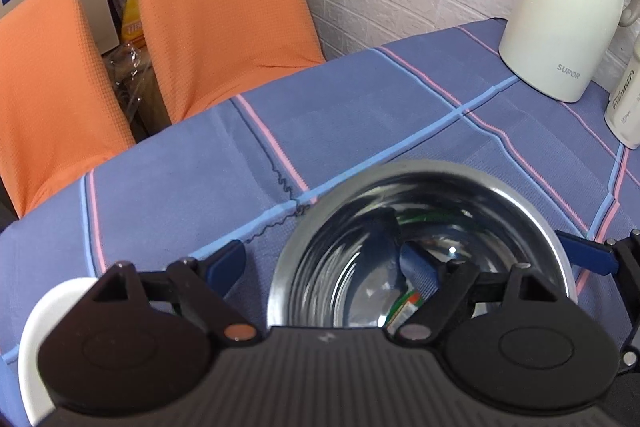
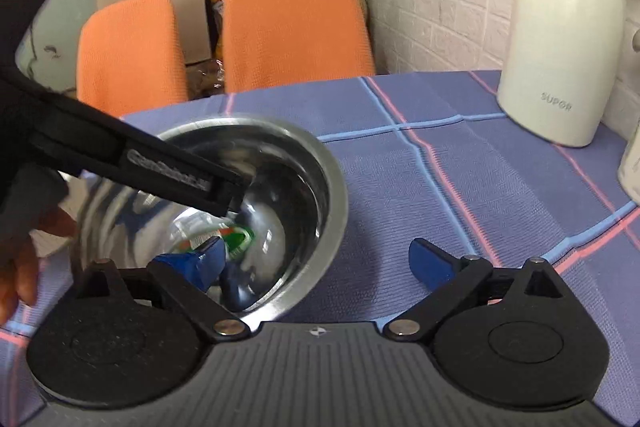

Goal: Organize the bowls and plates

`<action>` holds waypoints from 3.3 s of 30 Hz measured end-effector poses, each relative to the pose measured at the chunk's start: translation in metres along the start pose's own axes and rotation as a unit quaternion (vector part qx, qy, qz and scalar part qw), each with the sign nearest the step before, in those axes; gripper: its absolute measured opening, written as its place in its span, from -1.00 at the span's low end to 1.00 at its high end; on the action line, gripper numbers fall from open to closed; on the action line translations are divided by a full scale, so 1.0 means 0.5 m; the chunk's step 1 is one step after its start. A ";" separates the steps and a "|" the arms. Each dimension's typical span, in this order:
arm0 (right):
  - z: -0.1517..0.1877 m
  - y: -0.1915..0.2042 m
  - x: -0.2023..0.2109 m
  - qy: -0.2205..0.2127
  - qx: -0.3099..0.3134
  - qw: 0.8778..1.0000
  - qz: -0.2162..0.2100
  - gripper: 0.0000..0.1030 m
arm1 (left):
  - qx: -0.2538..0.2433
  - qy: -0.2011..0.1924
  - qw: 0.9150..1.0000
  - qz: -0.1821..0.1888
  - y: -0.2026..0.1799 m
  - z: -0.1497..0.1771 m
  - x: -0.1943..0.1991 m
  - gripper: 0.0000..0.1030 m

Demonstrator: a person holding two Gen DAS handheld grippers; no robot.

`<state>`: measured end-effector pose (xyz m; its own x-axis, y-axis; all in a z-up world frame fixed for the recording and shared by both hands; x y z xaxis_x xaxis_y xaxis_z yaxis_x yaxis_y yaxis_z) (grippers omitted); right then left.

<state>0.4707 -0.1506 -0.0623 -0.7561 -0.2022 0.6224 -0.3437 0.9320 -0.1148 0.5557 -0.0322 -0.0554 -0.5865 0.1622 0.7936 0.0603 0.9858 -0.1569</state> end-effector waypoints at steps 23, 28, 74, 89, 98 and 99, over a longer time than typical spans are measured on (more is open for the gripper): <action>-0.004 0.096 0.120 -0.021 0.025 0.997 -0.067 0.61 | -0.012 0.023 0.999 0.043 -0.032 0.059 0.137 -0.14; 0.038 0.130 0.193 -0.013 0.023 0.996 -0.085 0.62 | 0.013 0.038 0.998 0.055 -0.013 0.136 0.205 -0.13; 0.046 0.118 0.303 -0.001 0.062 0.993 -0.098 0.61 | 0.122 -0.075 0.990 -0.010 0.300 0.259 0.444 0.45; -0.088 0.201 0.039 0.060 0.192 0.970 -0.136 0.61 | 0.093 -0.006 0.996 0.014 0.343 0.012 0.192 0.46; -0.092 0.238 -0.030 0.058 0.225 0.960 -0.159 0.61 | 0.075 0.007 0.997 0.029 0.345 0.007 0.120 0.45; -0.090 0.239 -0.030 0.054 0.227 0.958 -0.164 0.61 | 0.075 0.008 0.997 0.027 0.345 0.008 0.117 0.43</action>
<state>0.4663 -0.0226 -0.0505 -0.5122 -0.4066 0.7565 -0.7785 0.5918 -0.2091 0.5284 0.1470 -0.0383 -0.5734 0.2168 0.7901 -0.0304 0.9581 -0.2850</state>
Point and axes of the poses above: each gripper's, at about its wrist camera, not at the fingertips, and x roughly against the way its jaws point, y to its left, z to its underside, the point moved 4 cm from there along -x, roughly the way its jaws point, and after that the axes turned 14 degrees about x, right-handed, at the moved point
